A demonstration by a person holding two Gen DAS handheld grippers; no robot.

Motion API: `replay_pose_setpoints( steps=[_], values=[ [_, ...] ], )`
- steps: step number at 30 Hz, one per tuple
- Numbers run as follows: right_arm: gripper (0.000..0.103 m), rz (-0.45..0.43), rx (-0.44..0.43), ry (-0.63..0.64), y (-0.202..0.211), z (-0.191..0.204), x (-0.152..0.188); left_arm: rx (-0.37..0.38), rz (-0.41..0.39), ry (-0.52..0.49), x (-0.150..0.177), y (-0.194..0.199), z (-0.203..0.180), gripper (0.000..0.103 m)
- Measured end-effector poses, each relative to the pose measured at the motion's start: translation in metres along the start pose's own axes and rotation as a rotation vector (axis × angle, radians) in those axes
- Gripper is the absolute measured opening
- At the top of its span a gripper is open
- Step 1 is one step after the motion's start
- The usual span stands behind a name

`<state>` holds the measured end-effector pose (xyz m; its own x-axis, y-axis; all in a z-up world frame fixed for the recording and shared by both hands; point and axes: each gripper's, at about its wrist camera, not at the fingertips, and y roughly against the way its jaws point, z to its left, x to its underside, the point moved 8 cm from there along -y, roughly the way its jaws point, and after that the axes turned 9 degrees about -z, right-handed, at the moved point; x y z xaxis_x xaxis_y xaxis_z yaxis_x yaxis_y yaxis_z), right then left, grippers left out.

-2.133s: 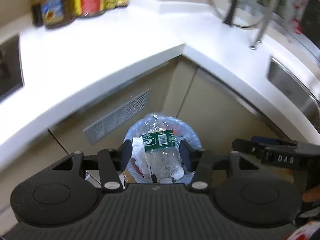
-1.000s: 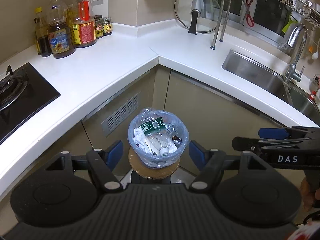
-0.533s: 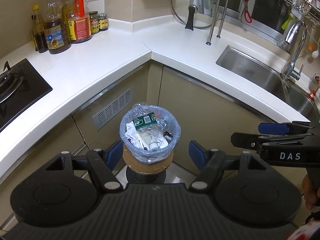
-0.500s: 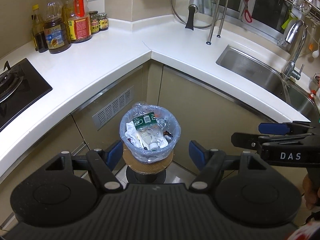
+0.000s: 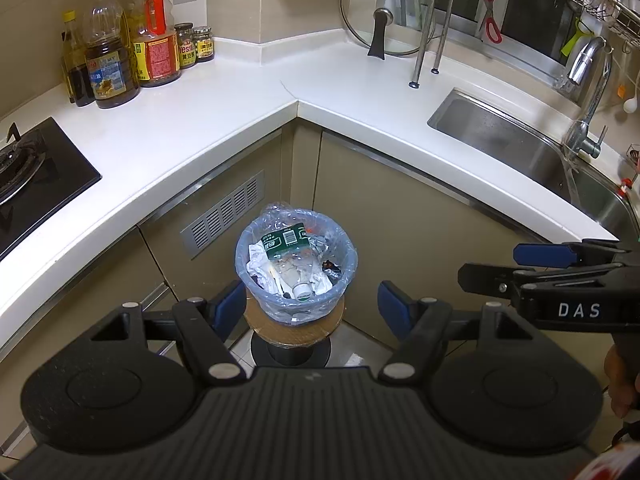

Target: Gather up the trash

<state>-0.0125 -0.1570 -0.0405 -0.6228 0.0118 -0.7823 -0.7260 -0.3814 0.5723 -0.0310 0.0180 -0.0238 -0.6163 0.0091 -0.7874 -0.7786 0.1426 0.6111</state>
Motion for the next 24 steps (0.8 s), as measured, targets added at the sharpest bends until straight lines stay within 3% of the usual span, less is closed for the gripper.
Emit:
replay_pose_setpoints(
  steps=[24],
  values=[
    [0.078,-0.003,-0.002,-0.001,0.0024,0.0016,-0.0005,0.004,-0.003,-0.005,0.0009,0.0027,-0.0044,0.071]
  ],
)
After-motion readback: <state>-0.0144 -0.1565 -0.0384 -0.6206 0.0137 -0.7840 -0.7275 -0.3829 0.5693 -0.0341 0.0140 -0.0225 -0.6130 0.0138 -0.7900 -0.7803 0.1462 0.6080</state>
